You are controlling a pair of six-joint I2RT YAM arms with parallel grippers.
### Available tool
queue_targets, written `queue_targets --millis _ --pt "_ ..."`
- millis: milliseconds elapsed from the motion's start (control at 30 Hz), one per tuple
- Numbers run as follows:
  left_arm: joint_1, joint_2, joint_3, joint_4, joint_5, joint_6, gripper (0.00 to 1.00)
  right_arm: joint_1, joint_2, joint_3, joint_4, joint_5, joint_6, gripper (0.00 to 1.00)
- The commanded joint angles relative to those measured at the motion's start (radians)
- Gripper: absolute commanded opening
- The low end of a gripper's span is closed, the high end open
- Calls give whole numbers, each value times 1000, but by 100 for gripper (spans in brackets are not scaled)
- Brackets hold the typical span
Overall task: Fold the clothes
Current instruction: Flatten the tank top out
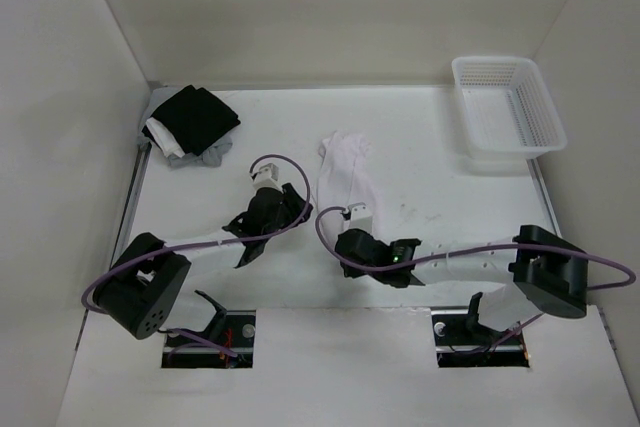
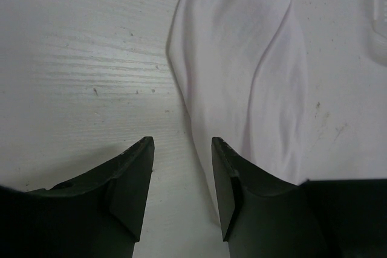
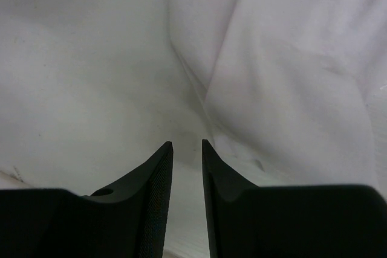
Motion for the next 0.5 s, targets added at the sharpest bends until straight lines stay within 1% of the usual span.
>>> queue_targets --millis 0,200,467 --pt "9 -23 -11 58 7 -3 41 9 45 65 -84 68 5 29" --pt "9 -17 -16 75 23 -9 41 6 66 59 -108 74 40 29" --pt "12 -21 -18 75 23 -9 41 3 95 68 -113 83 48 29"
